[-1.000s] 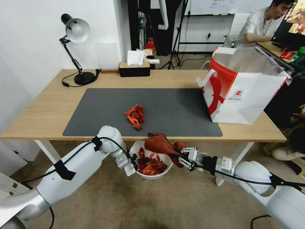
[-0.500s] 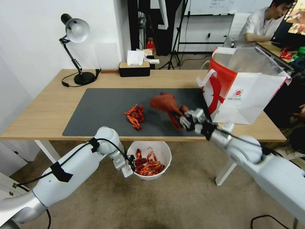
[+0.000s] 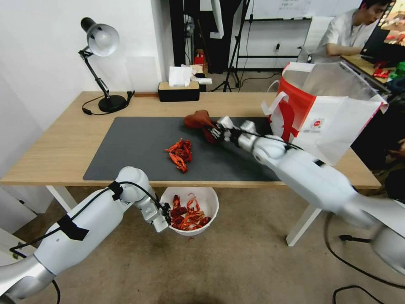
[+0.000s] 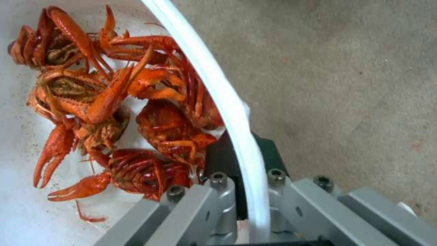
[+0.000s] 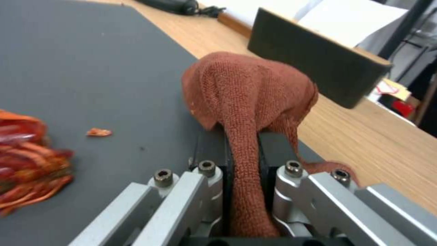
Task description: Sweep shrimp from table into container with towel, then put container into takeout bag.
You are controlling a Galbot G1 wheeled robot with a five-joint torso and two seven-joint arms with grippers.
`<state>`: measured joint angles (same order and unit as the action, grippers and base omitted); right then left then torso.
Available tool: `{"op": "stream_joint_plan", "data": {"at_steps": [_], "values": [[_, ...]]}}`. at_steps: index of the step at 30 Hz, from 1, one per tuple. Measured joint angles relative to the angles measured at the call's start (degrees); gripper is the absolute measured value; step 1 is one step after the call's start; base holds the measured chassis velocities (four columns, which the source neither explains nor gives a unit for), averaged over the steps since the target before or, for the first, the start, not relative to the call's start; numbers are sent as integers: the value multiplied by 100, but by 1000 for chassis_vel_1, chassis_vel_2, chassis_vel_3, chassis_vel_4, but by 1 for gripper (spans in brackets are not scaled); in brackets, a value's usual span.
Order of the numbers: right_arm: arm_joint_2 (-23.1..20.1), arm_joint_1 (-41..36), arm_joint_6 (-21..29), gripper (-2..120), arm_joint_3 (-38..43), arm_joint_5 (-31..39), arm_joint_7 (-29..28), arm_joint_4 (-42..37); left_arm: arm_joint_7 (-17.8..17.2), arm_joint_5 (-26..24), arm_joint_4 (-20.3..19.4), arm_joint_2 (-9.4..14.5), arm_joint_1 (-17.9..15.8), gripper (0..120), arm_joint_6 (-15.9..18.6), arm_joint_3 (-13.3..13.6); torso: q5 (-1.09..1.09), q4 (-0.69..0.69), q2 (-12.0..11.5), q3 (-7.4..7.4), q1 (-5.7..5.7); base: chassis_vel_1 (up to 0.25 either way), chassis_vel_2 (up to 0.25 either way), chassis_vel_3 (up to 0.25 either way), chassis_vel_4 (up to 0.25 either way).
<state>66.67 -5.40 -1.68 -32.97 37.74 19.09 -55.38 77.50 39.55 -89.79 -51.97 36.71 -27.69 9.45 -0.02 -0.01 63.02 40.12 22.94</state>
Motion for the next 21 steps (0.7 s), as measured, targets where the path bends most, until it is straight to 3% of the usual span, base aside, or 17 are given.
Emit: {"op": "stream_joint_plan", "data": {"at_steps": [7, 21], "values": [[512, 191, -84, 7, -34, -242, 658, 691, 27, 176, 48, 93, 88, 0, -141, -247, 1, 2, 0, -1, -1, 0, 0, 0, 0], [298, 105, -88, 7, -158, -314, 1225, 327, 92, 193, -471, 483, 258, 0, -370, -577, 1, 0, 1, -2, -2, 0, 0, 0, 0]]}}
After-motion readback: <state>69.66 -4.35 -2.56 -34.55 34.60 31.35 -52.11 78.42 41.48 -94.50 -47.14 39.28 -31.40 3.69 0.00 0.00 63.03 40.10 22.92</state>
